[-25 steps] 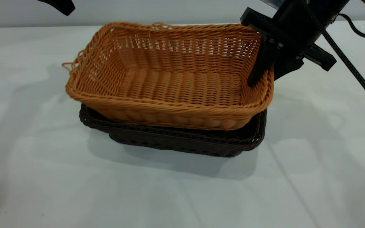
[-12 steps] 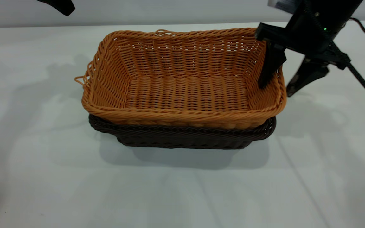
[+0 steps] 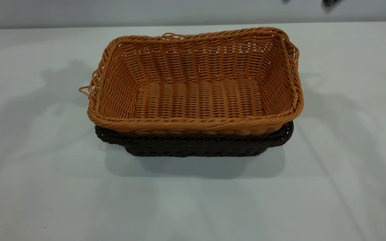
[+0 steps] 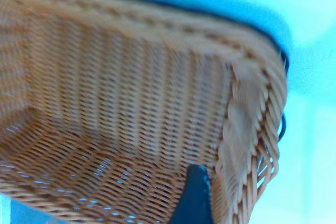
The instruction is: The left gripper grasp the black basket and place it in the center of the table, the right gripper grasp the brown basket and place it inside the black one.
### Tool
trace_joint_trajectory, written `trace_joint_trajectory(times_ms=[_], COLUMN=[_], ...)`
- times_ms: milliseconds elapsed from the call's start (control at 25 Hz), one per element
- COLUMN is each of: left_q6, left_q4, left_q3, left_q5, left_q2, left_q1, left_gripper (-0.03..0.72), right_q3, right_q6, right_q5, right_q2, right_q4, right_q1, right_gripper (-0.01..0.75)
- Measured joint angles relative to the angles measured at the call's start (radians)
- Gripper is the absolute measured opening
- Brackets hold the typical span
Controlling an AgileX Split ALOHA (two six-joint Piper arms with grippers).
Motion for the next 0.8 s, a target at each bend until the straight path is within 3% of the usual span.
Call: trace_joint_trajectory(times_ms=[240,480,640,800], left_q6=[-0.162,-0.32,-0.44,-0.527], left_q4=[0.033,0.036,0.036,0.052], left_q3=[0.0,0.0,0.0,0.004], left_q5=[0.103,0.293,0.454,0.466], left_q2=[-0.269,-0.518,-0.65,-0.743], left_q1=[0.002,0.002,0.002,0.002], left_gripper=[0.548,0.548,0.548,0.548], right_q3=[-0.028,-0.018,0.067,0.201], right_q6=[-0.011,-0.038,-0.041,-0.042], right_q5=[0.103,0.19,0.2,0.203], right_q2=[-0.271,-0.534,-0.689,-0.839], right_q4=[-0.006,-0.006,-0.006,-0.006], right_q1=[-0.001,-0.001,-0.001,-0.001], right_gripper=[0.59,0.59,0.59,0.59])
